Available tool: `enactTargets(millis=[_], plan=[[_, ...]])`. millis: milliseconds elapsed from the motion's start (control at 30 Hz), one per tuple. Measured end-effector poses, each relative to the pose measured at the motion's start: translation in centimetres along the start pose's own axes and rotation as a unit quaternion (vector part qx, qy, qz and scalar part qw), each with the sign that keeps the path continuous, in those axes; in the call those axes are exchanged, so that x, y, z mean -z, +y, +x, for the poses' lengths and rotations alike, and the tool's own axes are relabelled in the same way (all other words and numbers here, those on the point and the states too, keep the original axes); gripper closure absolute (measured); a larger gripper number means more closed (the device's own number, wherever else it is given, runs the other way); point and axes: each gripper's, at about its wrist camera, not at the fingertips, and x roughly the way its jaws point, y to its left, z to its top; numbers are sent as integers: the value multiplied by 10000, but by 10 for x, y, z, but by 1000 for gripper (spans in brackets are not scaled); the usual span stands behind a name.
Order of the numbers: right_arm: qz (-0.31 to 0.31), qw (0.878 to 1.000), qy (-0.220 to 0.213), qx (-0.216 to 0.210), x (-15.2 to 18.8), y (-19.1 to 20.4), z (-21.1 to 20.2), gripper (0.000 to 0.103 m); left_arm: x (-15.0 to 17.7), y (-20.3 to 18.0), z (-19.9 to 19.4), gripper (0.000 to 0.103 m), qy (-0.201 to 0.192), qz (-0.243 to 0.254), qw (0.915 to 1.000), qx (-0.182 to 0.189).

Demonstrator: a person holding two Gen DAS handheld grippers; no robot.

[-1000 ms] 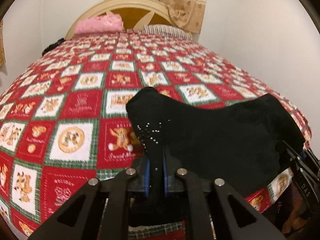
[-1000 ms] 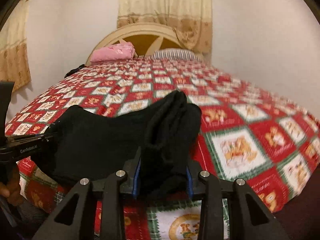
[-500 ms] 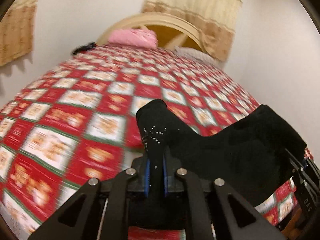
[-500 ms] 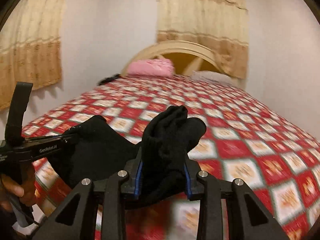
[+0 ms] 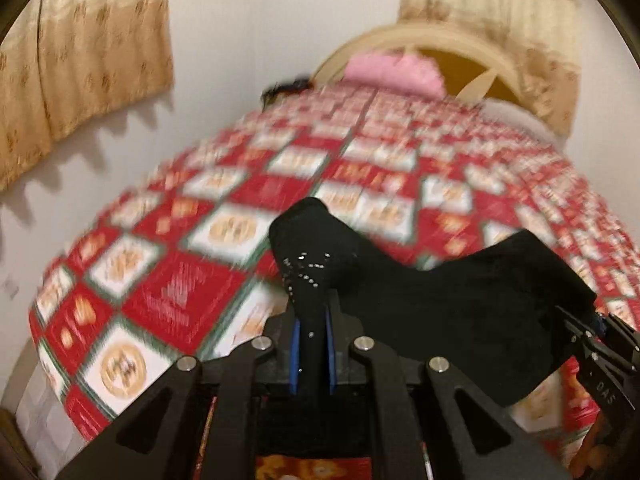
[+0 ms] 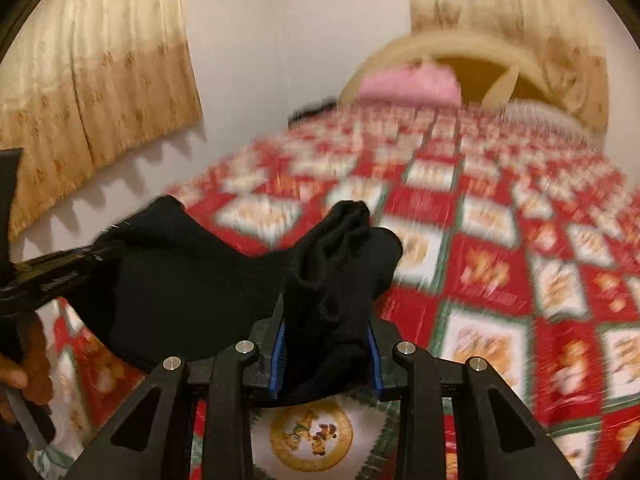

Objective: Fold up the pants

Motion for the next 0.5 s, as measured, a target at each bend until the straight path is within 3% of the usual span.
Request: enactTargets(millis=[67, 100, 133, 233, 267, 300, 400, 500], plan=[[174, 9997, 122, -151, 2, -9, 2, 65, 12, 7, 10, 90, 252, -142, 9996, 56], [235, 9994, 148, -208, 1, -13, 1, 62, 16, 12, 14, 83, 309, -222, 9992, 83], [224, 9993, 229, -166, 1, -16, 2, 54, 19, 13, 13, 80, 316, -267, 9991, 99], [303, 9986, 427, -19, 9, -26, 0, 29, 24, 22, 12, 46, 353, -474, 9982, -39], [431, 9981, 419, -104, 12, -30, -4, 27, 24, 27, 12, 29, 404, -548, 9976, -138], [648, 9969, 386, -204, 16, -37, -9, 27, 24, 33, 12, 23, 438, -610, 9971, -148], [1215, 9921, 189, -263, 24, -54, -28, 27, 29, 51, 7, 19, 541, -873, 9947, 12], [1295, 9901, -445, 299, 28, -50, -63, 27, 37, 62, -1, 15, 522, -1018, 9934, -96]])
